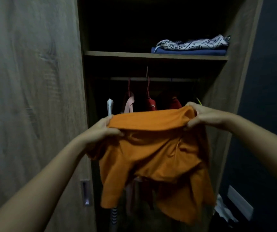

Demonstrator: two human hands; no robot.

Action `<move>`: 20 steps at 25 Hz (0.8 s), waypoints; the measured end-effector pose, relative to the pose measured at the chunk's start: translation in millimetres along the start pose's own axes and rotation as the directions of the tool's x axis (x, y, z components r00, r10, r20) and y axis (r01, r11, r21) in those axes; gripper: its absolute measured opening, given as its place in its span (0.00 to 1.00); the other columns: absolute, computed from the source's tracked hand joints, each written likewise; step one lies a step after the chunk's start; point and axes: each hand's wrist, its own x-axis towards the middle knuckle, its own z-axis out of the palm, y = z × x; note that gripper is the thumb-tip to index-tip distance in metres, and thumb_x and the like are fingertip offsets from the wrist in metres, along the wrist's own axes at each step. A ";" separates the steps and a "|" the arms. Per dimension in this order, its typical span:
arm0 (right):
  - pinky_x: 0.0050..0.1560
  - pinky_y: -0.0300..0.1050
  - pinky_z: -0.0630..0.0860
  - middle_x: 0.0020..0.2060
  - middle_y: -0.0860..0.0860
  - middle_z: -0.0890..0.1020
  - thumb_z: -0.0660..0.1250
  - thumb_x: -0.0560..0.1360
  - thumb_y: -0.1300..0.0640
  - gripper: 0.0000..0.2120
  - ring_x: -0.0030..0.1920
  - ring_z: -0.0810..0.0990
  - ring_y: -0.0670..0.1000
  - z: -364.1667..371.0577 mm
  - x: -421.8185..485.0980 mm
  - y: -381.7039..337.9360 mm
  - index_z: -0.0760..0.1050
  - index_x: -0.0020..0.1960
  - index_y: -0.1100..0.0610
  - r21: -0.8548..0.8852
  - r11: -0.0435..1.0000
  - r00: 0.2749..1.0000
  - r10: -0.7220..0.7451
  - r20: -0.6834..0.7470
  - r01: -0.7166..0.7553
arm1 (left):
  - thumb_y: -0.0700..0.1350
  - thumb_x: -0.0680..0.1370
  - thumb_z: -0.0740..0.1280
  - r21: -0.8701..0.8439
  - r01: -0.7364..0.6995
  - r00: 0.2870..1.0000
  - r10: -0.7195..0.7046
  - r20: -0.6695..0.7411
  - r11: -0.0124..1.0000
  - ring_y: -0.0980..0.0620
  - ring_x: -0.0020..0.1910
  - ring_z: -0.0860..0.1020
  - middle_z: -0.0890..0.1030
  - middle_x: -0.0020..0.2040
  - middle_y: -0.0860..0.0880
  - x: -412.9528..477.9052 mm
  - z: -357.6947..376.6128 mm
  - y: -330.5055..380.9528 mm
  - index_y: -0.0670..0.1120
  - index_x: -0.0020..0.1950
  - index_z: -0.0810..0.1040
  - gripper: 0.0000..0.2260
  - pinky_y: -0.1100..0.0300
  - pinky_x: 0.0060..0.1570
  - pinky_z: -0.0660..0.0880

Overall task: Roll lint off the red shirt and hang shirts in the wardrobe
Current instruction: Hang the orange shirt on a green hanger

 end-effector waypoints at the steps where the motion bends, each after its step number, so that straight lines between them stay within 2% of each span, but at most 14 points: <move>1: 0.42 0.42 0.69 0.43 0.49 0.73 0.74 0.51 0.45 0.28 0.44 0.74 0.48 3.5 -0.4 2.5 0.67 0.46 0.51 0.040 0.999 1.000 0.019 0.006 -0.019 | 0.49 0.61 0.73 -0.123 -0.009 1.000 0.008 -0.010 0.992 0.48 0.46 0.79 0.76 0.48 0.46 -2.6 1.3 6.6 0.50 0.54 0.72 0.23 0.53 0.46 0.76; 3: 0.44 0.43 0.69 0.43 0.50 0.74 0.71 0.64 0.39 0.21 0.44 0.74 0.50 8.9 -0.2 6.3 0.68 0.44 0.52 0.016 0.999 0.999 0.051 -0.003 -0.051 | 0.50 0.67 0.70 -0.257 -0.008 0.993 -0.023 -0.116 0.966 0.51 0.44 0.77 0.76 0.47 0.47 -8.2 12.1 23.0 0.50 0.53 0.72 0.17 0.55 0.45 0.75; 4: 0.45 0.43 0.70 0.42 0.50 0.74 0.66 0.71 0.38 0.18 0.44 0.75 0.50 12.5 -0.2 7.2 0.68 0.44 0.53 -0.027 0.998 0.999 0.051 -0.017 -0.052 | 0.53 0.71 0.68 -0.176 0.001 0.980 -0.036 -0.198 0.984 0.51 0.47 0.77 0.76 0.50 0.46 -9.6 15.5 27.6 0.49 0.56 0.72 0.16 0.54 0.47 0.75; 5: 0.45 0.43 0.71 0.42 0.51 0.75 0.61 0.75 0.40 0.16 0.44 0.76 0.51 16.5 -0.7 7.0 0.69 0.44 0.54 -0.068 0.997 0.999 0.030 -0.042 -0.033 | 0.56 0.75 0.65 -0.003 -0.015 0.959 0.013 -0.282 1.000 0.50 0.49 0.77 0.76 0.52 0.46 -10.4 16.4 29.9 0.47 0.58 0.70 0.18 0.52 0.49 0.76; 7: 0.46 0.46 0.70 0.42 0.50 0.75 0.56 0.77 0.42 0.15 0.45 0.75 0.51 22.3 -2.1 6.2 0.71 0.45 0.53 -0.197 0.980 0.990 -0.051 -0.131 0.024 | 0.55 0.77 0.63 0.380 -0.117 0.901 0.259 -0.348 0.918 0.50 0.46 0.77 0.76 0.49 0.47 -18.4 17.8 37.4 0.44 0.54 0.70 0.16 0.52 0.46 0.76; 9: 0.54 0.51 0.70 0.52 0.52 0.75 0.54 0.78 0.42 0.17 0.54 0.74 0.52 25.1 -5.0 1.8 0.75 0.55 0.51 -0.489 0.872 0.972 -0.105 -0.209 -0.011 | 0.52 0.76 0.66 0.534 -0.165 0.835 0.406 -0.372 0.829 0.52 0.42 0.76 0.77 0.44 0.48 -26.2 15.2 46.9 0.45 0.48 0.73 0.10 0.56 0.40 0.74; 11: 0.58 0.55 0.70 0.59 0.51 0.72 0.53 0.79 0.43 0.18 0.62 0.71 0.53 26.1 -10.2 -4.6 0.74 0.62 0.48 -0.702 0.706 0.960 -0.121 -0.254 -0.097 | 0.50 0.74 0.69 0.620 -0.175 0.803 0.475 -0.359 0.765 0.56 0.38 0.75 0.77 0.38 0.50 -32.0 15.6 57.8 0.47 0.42 0.74 0.08 0.61 0.34 0.70; 12: 0.57 0.55 0.71 0.59 0.50 0.72 0.54 0.79 0.43 0.18 0.61 0.71 0.53 26.9 -13.6 -7.6 0.74 0.62 0.47 -0.729 0.676 0.955 -0.132 -0.264 -0.108 | 0.49 0.74 0.69 0.664 -0.167 0.799 0.495 -0.342 0.729 0.56 0.36 0.74 0.77 0.36 0.50 -33.4 15.9 61.5 0.47 0.40 0.74 0.08 0.62 0.32 0.68; 15: 0.54 0.55 0.75 0.55 0.51 0.77 0.58 0.78 0.46 0.15 0.57 0.76 0.53 29.4 -16.2 -11.1 0.77 0.59 0.50 -0.684 0.727 0.934 -0.201 -0.296 -0.060 | 0.50 0.75 0.67 0.765 -0.044 0.836 0.442 -0.324 0.643 0.55 0.33 0.72 0.74 0.34 0.52 -35.9 12.3 68.9 0.49 0.41 0.70 0.09 0.62 0.29 0.65; 16: 0.55 0.54 0.75 0.54 0.52 0.79 0.59 0.78 0.48 0.15 0.56 0.77 0.53 30.2 -14.7 -11.5 0.78 0.59 0.51 -0.658 0.751 0.929 -0.208 -0.307 -0.050 | 0.50 0.75 0.67 0.738 -0.030 0.867 0.385 -0.317 0.674 0.54 0.34 0.72 0.74 0.35 0.52 -35.6 9.9 70.1 0.49 0.42 0.69 0.08 0.61 0.30 0.66; 17: 0.55 0.53 0.76 0.53 0.52 0.81 0.59 0.79 0.49 0.14 0.55 0.78 0.53 31.7 -11.6 -11.2 0.78 0.59 0.52 -0.626 0.779 0.925 -0.208 -0.318 -0.040 | 0.49 0.75 0.67 0.626 -0.048 0.898 0.308 -0.314 0.778 0.53 0.35 0.73 0.75 0.37 0.51 -36.0 8.3 72.3 0.50 0.43 0.70 0.07 0.61 0.31 0.68; 18: 0.53 0.51 0.76 0.52 0.52 0.82 0.59 0.79 0.51 0.13 0.54 0.79 0.53 33.6 -8.5 -11.2 0.78 0.59 0.52 -0.574 0.818 0.926 -0.192 -0.325 -0.032 | 0.47 0.76 0.67 0.420 -0.097 0.920 0.243 -0.308 0.902 0.54 0.36 0.74 0.76 0.39 0.51 -37.9 7.7 75.8 0.50 0.43 0.72 0.04 0.61 0.33 0.70; 19: 0.51 0.47 0.76 0.51 0.52 0.83 0.60 0.79 0.54 0.13 0.52 0.80 0.52 35.9 -5.0 -12.1 0.76 0.61 0.52 -0.515 0.857 0.932 -0.170 -0.320 -0.020 | 0.44 0.76 0.66 0.178 -0.146 0.931 0.196 -0.309 0.973 0.55 0.36 0.75 0.77 0.38 0.51 -39.1 9.2 79.3 0.50 0.44 0.75 0.02 0.64 0.33 0.72; 20: 0.48 0.43 0.75 0.52 0.51 0.82 0.60 0.78 0.57 0.15 0.52 0.80 0.51 39.6 -3.1 -15.6 0.73 0.64 0.51 -0.469 0.883 0.944 -0.146 -0.298 -0.011 | 0.43 0.77 0.65 0.005 -0.173 0.938 0.166 -0.304 0.985 0.57 0.34 0.75 0.78 0.36 0.52 -40.4 13.3 82.7 0.49 0.44 0.77 0.03 0.67 0.32 0.72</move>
